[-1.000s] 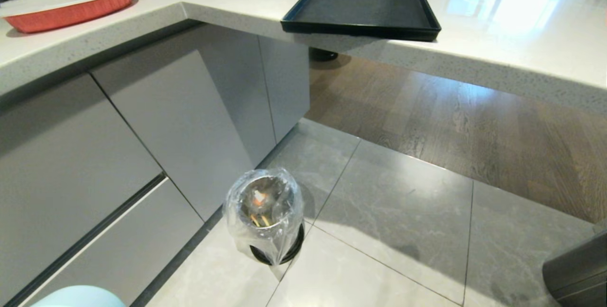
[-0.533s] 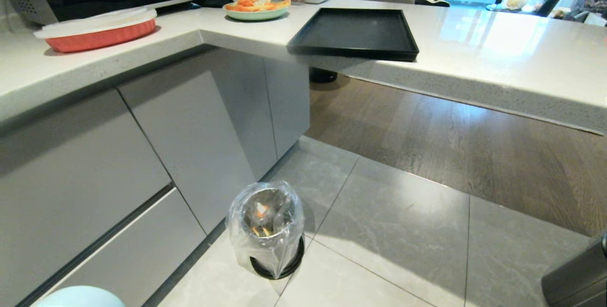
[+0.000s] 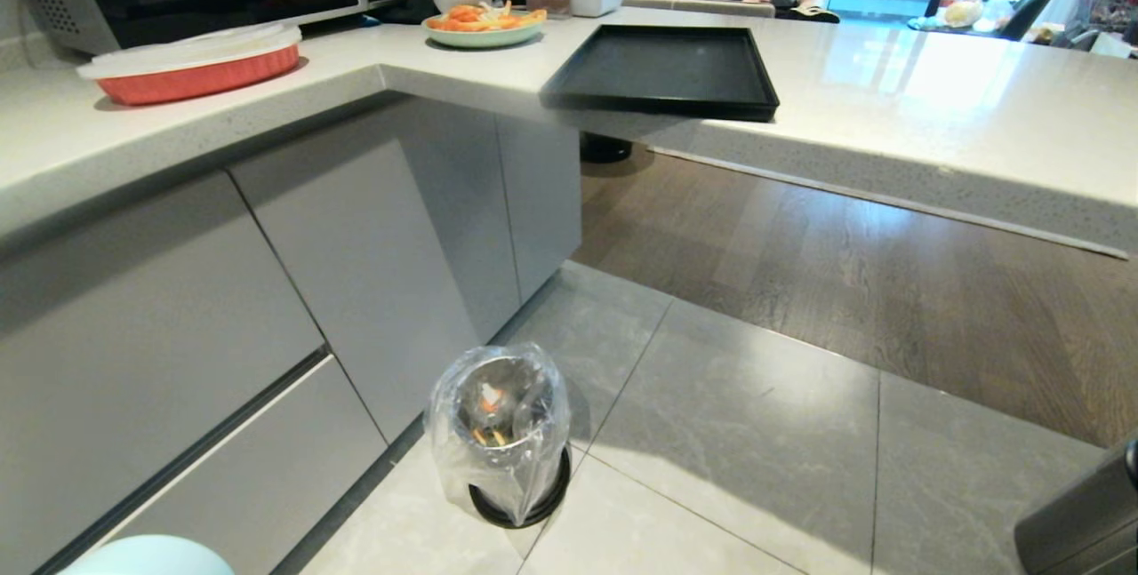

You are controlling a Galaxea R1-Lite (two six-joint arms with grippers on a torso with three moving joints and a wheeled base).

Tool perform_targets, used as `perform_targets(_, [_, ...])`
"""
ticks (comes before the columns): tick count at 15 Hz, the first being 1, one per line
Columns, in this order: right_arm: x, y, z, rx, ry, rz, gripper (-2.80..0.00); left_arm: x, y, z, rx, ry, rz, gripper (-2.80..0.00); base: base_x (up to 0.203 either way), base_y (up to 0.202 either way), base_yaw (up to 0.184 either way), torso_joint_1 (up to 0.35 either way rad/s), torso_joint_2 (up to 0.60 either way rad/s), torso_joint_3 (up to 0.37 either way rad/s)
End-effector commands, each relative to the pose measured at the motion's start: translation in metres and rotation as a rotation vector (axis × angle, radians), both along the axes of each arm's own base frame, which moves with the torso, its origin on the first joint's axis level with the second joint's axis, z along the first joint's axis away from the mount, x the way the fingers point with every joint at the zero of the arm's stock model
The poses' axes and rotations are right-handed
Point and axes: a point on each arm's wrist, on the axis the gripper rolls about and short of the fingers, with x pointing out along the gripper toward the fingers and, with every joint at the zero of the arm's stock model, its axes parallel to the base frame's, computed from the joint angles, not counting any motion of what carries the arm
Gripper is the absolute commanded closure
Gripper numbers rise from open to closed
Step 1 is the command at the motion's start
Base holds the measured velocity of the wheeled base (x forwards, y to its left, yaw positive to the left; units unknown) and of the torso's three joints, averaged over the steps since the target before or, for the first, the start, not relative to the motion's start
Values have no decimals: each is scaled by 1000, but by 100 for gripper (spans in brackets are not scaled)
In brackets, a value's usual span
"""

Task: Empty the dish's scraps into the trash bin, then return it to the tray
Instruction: Put the bowl back to the table

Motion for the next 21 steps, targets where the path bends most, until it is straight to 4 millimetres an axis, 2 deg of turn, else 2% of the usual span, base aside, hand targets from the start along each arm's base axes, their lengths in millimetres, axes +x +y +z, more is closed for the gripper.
perform_targets(1, [0, 0, 0, 0, -1, 0, 0, 0, 0, 0, -1, -1, 1, 0, 0, 0, 0, 0, 0, 0])
perform_targets(21, [0, 0, 0, 0, -1, 0, 0, 0, 0, 0, -3, -1, 1, 0, 0, 0, 0, 0, 0, 0])
